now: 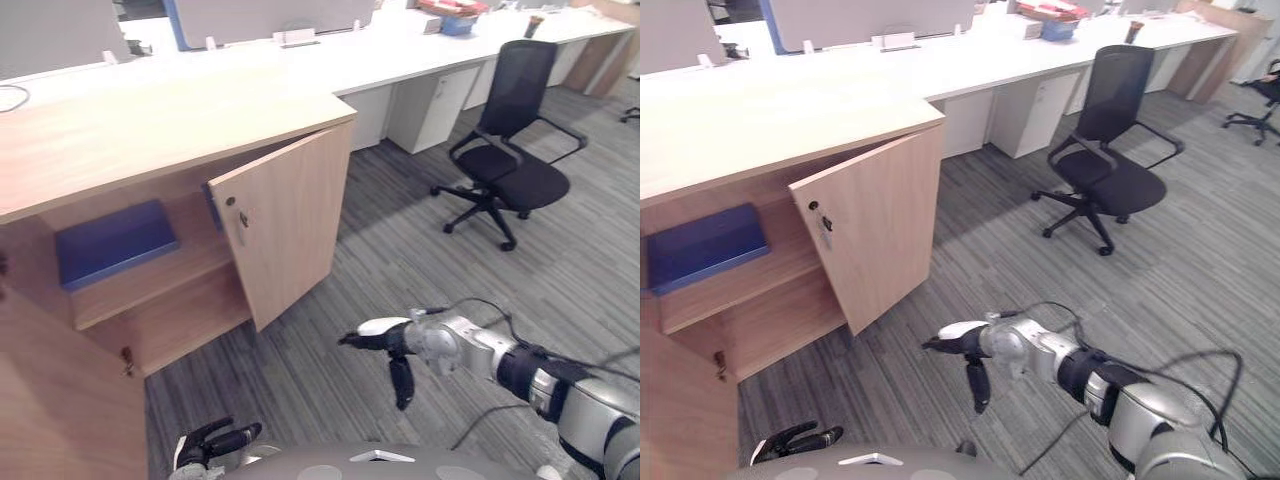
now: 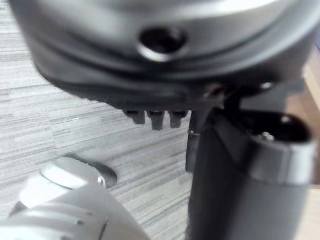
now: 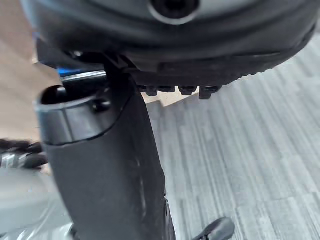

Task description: Walk over to the cabinet, pick up the folder, carry it to the office cabinet, place the folder inside the office cabinet, then close the office cabinet door

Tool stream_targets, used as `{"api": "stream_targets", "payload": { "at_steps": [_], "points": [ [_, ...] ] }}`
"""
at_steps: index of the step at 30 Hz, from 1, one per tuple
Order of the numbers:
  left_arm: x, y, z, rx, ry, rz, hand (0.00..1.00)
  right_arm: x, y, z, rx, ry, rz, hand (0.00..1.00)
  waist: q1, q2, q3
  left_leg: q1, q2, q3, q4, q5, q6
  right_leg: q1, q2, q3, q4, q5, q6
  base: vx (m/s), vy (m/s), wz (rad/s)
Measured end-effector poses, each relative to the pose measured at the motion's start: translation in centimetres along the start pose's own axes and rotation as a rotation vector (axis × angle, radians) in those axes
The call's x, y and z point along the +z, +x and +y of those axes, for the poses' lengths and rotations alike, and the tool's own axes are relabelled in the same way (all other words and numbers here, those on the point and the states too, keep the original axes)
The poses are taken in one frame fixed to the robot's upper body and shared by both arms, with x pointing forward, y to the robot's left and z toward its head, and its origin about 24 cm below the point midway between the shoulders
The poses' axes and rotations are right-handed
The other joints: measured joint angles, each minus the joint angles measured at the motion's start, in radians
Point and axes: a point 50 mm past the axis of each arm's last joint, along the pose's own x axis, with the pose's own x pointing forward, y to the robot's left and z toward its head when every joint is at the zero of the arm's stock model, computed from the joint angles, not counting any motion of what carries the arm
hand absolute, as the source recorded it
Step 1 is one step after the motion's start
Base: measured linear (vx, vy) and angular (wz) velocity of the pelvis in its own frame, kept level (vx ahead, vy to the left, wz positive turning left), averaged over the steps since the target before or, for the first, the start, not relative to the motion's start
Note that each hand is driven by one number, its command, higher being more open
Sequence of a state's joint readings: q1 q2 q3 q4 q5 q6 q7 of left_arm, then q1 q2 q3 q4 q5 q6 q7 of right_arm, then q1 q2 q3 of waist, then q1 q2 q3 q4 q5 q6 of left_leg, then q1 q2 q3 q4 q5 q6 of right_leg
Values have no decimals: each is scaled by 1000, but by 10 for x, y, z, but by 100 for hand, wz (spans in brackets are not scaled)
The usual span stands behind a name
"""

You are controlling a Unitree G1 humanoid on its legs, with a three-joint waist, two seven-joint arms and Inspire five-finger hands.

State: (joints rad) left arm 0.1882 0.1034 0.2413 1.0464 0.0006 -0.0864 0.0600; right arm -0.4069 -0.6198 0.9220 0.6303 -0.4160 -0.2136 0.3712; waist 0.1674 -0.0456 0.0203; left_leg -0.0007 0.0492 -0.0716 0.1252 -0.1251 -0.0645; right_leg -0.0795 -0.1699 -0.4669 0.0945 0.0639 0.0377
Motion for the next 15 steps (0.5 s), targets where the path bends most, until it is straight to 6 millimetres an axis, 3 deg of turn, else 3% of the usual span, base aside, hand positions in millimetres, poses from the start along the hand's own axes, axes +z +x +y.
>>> {"api": "stream_targets", "payload": {
  "at_steps": [1,2,5,7,8,9,11,13,15],
  "points": [
    [1,0,0,-5,10,-4,100,-15,-5,4,-131,197,44,100,-12,-2,5,-7,-25,-48,8,-1,4,-22,-45,-21,103,-48,8,5,74,76],
    [2,0,0,-9,19,-6,100,-19,-7,6,-202,298,54,100,-14,-2,6,-8,-27,-63,7,-1,8,-31,-56,-12,135,-56,6,31,79,94],
    [-2,-1,3,-25,47,2,100,-34,-12,18,-492,724,92,100,-69,11,16,-22,-46,-178,-9,8,24,-57,-62,200,236,-55,6,59,102,103],
    [4,1,3,-40,79,-12,100,-44,-14,37,-600,963,146,100,-85,12,18,-41,-62,-260,-9,24,28,-60,-40,330,257,-65,2,95,52,117],
    [5,1,4,-45,95,-16,100,-47,-12,57,-629,1117,195,100,-95,4,17,-50,-73,-312,-13,37,22,-56,-32,400,264,-91,6,113,-110,121],
    [7,2,6,-52,119,-20,100,-47,-8,80,-623,1258,245,100,-104,-13,8,-60,-83,-351,-22,57,4,-40,-33,440,248,-122,30,125,-164,116],
    [7,2,8,-61,128,-19,100,-41,1,114,-560,1420,325,100,-105,-30,7,-65,-91,-396,-29,75,-8,4,-42,424,198,-160,65,94,-197,84],
    [7,2,8,-70,128,-15,100,-31,8,143,-471,1510,393,100,-105,-31,8,-68,-91,-426,-33,80,-16,44,-42,389,150,-179,84,47,-152,60],
    [12,4,2,-83,123,-25,100,-10,14,184,-347,1674,486,100,-105,-27,8,-83,-90,-474,-43,91,-34,93,-40,334,75,-204,100,36,-166,61]
  ]
}}
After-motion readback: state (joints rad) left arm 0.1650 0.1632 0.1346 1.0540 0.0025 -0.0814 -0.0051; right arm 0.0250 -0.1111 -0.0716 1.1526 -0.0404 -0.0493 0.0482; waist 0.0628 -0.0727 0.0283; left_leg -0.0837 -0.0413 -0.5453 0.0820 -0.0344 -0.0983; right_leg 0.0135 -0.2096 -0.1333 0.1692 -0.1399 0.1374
